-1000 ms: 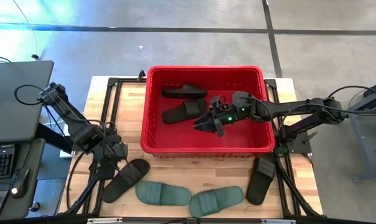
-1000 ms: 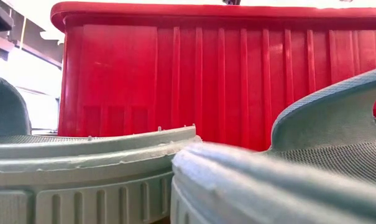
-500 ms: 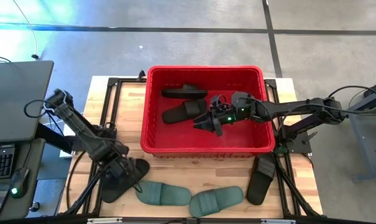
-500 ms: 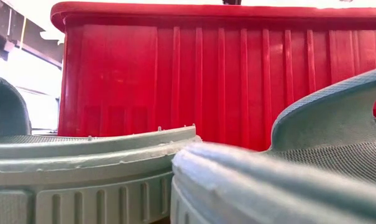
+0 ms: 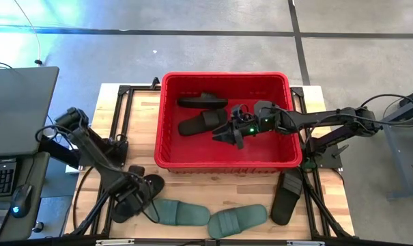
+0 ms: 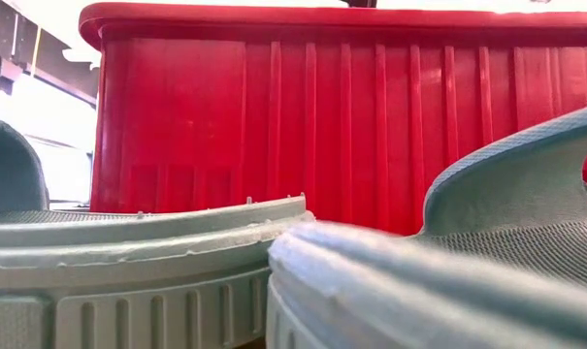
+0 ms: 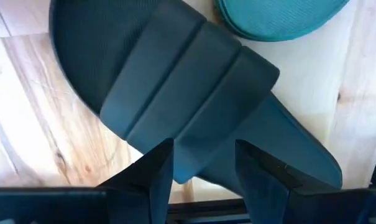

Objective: Pick and place slides into bin
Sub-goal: Put the black slide into the red bin

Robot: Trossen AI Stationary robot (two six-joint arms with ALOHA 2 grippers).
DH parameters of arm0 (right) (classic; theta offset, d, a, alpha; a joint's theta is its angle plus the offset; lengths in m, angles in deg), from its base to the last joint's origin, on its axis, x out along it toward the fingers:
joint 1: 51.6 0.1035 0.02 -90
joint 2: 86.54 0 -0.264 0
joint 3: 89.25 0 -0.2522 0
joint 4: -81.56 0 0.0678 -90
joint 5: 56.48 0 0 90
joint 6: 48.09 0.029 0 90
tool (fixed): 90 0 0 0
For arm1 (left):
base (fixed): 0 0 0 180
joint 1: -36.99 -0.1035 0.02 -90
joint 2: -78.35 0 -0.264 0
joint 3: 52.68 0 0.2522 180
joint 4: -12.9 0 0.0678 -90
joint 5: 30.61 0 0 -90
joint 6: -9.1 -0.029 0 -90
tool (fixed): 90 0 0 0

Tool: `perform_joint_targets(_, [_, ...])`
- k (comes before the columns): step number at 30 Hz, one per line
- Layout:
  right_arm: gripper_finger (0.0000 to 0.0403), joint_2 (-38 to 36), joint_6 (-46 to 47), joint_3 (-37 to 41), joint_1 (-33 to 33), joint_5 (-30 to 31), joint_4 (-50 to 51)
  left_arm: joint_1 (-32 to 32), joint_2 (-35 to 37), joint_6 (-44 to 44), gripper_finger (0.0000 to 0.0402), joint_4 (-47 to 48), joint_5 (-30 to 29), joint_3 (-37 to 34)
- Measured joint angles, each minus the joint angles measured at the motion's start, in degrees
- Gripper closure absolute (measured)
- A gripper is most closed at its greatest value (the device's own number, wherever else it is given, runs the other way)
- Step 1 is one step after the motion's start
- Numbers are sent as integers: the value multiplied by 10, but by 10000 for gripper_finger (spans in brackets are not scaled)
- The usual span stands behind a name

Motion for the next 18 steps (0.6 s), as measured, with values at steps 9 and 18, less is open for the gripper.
perform_joint_targets(9, [199, 0, 0, 0, 0, 16, 0, 43, -23, 64, 247, -3, 20, 1])
perform_joint_targets(18, [199, 0, 5, 0, 0, 31, 0, 64, -23, 133, 247, 13, -59, 1])
